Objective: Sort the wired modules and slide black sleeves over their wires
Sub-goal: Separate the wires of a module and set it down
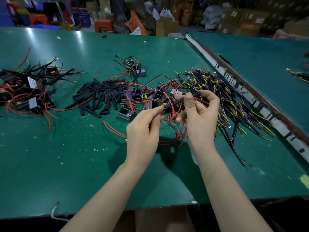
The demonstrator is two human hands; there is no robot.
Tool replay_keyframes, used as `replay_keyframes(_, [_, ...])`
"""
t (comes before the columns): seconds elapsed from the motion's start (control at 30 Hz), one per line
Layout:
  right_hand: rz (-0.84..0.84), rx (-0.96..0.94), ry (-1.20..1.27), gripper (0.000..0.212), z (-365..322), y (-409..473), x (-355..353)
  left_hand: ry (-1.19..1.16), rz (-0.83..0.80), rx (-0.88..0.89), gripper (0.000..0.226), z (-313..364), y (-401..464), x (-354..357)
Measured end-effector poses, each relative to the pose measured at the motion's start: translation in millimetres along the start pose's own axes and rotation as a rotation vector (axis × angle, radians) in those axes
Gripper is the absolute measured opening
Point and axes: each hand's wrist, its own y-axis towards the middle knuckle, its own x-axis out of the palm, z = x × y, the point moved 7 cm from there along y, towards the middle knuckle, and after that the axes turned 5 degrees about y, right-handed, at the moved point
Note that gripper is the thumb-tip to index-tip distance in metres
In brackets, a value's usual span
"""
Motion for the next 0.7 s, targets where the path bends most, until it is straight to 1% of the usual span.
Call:
replay_keyframes(0.1, [0.012,0.007,0.007,0.021,1.0,0.4,-0.3,-0.001,-0.01,0.015,0.025,0.4,-1.1,1.0])
replay_keyframes(0.3, [-0.008,0.031,0.002,0.02,1.7,0.4,-0.8,-0.004,0.019,-0.023,0.026,-4.6,-1.2,-1.2])
replay_keyframes(0.47, [-0.018,0.064,-0.016,0.019,5.5,-0.3,0.7,-0.007,-0.011,-0.013,0.026,-4.5,-2.6,1.5])
replay_keyframes(0.6, [-0.07,0.144,-0.054,0.017,16.3,-4.1,7.0,-0.057,0.007,-0.082,0.022,-9.8,-3.5,2.8])
replay_keyframes(0.7, [-0.061,0.22,-0.142,0.015,26.2,-6.3,6.7,-0.116,0.032,-0.14,0.024,-14.6,-4.0,2.7])
